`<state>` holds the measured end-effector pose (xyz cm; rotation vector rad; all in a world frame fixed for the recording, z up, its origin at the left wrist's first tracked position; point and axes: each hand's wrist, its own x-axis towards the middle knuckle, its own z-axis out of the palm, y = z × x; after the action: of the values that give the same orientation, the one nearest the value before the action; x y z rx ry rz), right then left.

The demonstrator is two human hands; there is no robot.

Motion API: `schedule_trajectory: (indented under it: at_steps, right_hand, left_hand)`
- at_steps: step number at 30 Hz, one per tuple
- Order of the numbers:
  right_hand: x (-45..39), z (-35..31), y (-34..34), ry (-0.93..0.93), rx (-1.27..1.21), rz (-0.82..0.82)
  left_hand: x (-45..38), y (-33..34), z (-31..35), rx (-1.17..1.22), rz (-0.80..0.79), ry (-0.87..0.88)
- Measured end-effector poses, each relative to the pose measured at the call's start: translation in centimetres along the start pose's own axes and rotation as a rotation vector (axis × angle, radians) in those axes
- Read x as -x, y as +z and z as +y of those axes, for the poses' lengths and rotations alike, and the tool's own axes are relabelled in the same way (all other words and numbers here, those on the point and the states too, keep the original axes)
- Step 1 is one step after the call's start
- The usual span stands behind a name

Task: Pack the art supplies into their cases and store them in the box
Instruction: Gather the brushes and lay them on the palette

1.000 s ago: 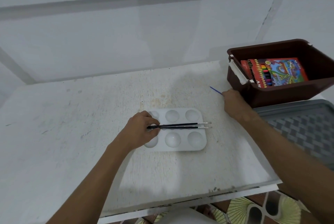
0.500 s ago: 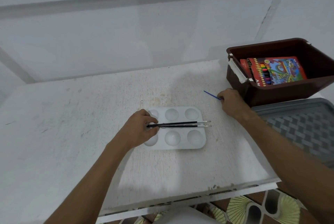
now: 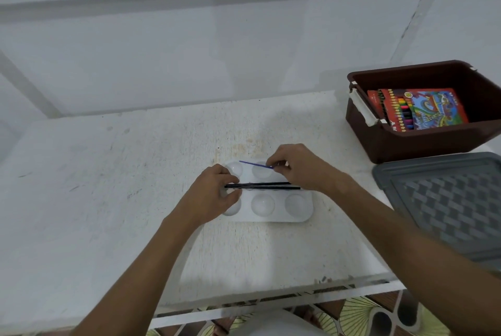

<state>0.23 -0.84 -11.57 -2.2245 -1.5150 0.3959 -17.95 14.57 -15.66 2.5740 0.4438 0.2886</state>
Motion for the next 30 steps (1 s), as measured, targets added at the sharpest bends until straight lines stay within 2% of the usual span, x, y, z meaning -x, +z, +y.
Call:
schedule_trajectory:
  at_steps: [9,14,18,26,30]
  right_hand:
    - [-0.5,-1.1,2.0,-0.045,0.022,-0.125]
    - [1.4,0.3,1.2,0.049,-0.024,-0.096]
    - [3.0,1.4,0.6,0.125,0.052,-0.120]
    - [3.6,1.4,1.0,0.163,0.079,-0.047]
    - [4.5,1.3,1.0,0.215,-0.015,0.013]
  left_hand:
    - [-0.1,-0.1,0.6,0.021,0.057,-0.091]
    - [-0.5,-0.1,0.3,-0.014,-0.013,-0.072]
    - [-0.7,-0.1,-0.1,-0.041,-0.052,-0.031]
    - [-1.2,0.0,-0.6,-0.031,-0.066,-0.026]
    - [-0.9,-0.2,-0.1,-0.014,-0.050,-0.069]
